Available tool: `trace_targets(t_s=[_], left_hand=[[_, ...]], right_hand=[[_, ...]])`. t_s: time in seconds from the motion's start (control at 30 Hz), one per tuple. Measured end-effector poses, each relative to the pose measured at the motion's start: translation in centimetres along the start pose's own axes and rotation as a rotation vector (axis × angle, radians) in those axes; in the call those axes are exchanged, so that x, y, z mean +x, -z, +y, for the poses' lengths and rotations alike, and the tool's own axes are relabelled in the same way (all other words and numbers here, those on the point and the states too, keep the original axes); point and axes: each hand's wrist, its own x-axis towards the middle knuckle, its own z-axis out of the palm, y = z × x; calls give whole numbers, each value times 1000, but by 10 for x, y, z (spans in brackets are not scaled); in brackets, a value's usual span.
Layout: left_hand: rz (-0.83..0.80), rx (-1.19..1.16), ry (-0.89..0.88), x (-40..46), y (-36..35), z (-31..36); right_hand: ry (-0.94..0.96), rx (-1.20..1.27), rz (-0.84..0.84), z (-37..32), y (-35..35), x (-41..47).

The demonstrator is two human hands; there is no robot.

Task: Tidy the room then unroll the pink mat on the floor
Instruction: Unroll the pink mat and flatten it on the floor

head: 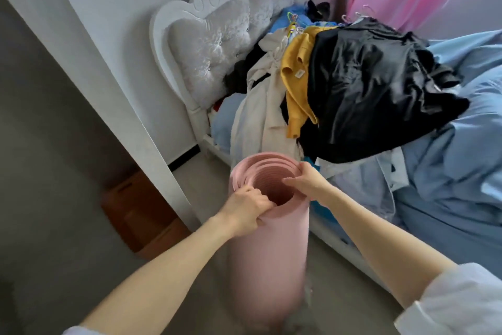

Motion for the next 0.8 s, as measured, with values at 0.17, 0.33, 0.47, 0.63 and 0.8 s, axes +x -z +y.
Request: trace_targets(t_s=[0.17, 0.33, 0.47, 0.63, 0.8], left_hand=[[59, 87, -274, -18, -14, 46], [-53, -19, -189, -35, -15, 85], [-69, -293, -96, -64, -25, 114], [83, -607, 52, -117, -45, 174], [192, -688, 138, -159, -57, 216]], right_hand=[[-171, -101, 29, 60, 21, -80], [-198, 106, 169, 110, -4, -152], [-132, 79, 331, 137, -19, -205], [-71, 53, 447, 173, -27, -271], [-118, 53, 584, 202, -27, -325]])
